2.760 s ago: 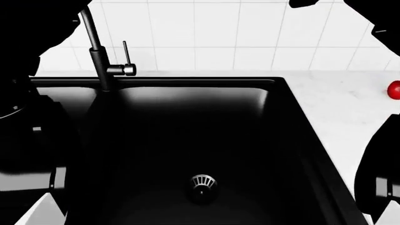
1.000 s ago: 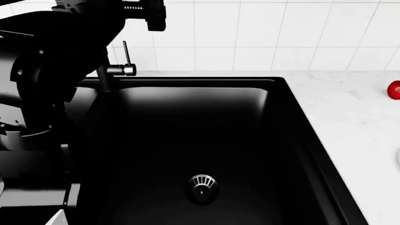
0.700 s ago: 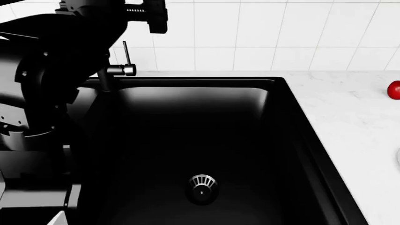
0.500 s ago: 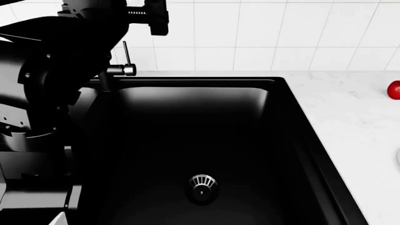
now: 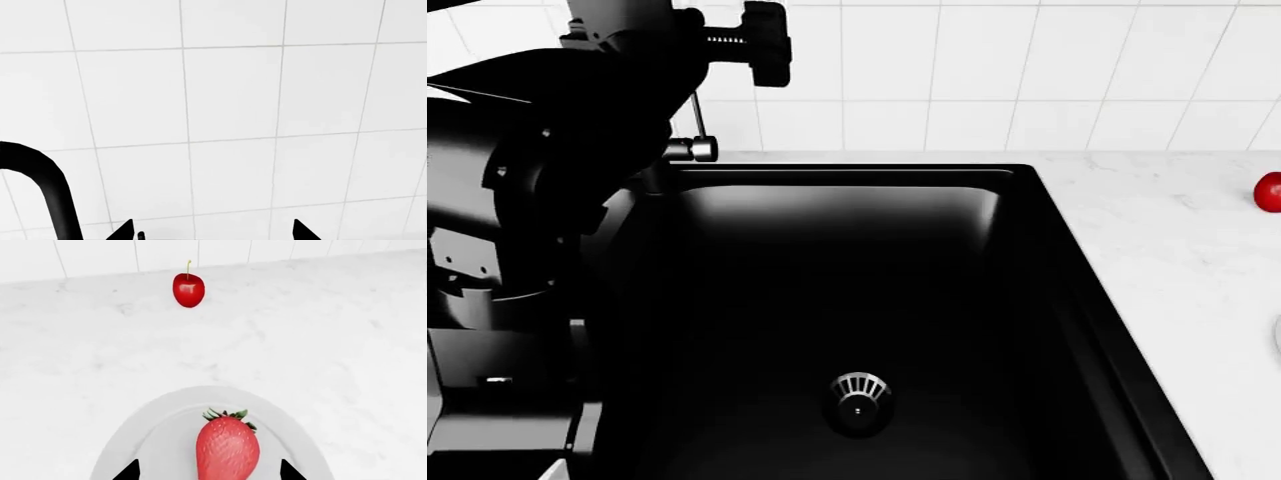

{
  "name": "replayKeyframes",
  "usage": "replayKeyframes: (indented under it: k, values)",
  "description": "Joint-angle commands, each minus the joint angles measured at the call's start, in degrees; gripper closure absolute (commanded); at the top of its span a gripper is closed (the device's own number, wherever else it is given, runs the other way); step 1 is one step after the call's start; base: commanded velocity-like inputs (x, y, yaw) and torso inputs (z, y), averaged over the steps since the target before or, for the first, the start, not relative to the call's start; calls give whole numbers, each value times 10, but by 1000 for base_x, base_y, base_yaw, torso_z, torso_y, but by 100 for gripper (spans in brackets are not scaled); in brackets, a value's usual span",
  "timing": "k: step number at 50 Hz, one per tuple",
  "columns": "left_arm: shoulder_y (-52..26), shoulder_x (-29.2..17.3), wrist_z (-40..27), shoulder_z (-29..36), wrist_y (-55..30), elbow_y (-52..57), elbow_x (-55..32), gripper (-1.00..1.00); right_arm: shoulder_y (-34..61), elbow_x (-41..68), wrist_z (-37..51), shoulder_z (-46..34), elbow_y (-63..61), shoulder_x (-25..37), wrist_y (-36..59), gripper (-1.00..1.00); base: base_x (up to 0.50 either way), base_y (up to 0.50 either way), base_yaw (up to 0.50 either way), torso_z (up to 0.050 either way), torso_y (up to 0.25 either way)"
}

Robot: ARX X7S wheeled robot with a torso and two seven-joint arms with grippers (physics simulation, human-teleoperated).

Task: Pick the strawberry from the counter and place it in the sink. Then turn on the sink faucet.

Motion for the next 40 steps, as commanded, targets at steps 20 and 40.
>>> replayKeyframes:
  k: [20,40]
  values:
    - [10,-5,-5,10,11,-4,-12,-100,21,-45,-8,-69,37,-6,-58,-100,0,0,0,0,0]
    - [18,-7,-9,17,19,-5,-19,-100,6,-75,-27,-90,44,-23,-89,-100,0,0,0,0,0]
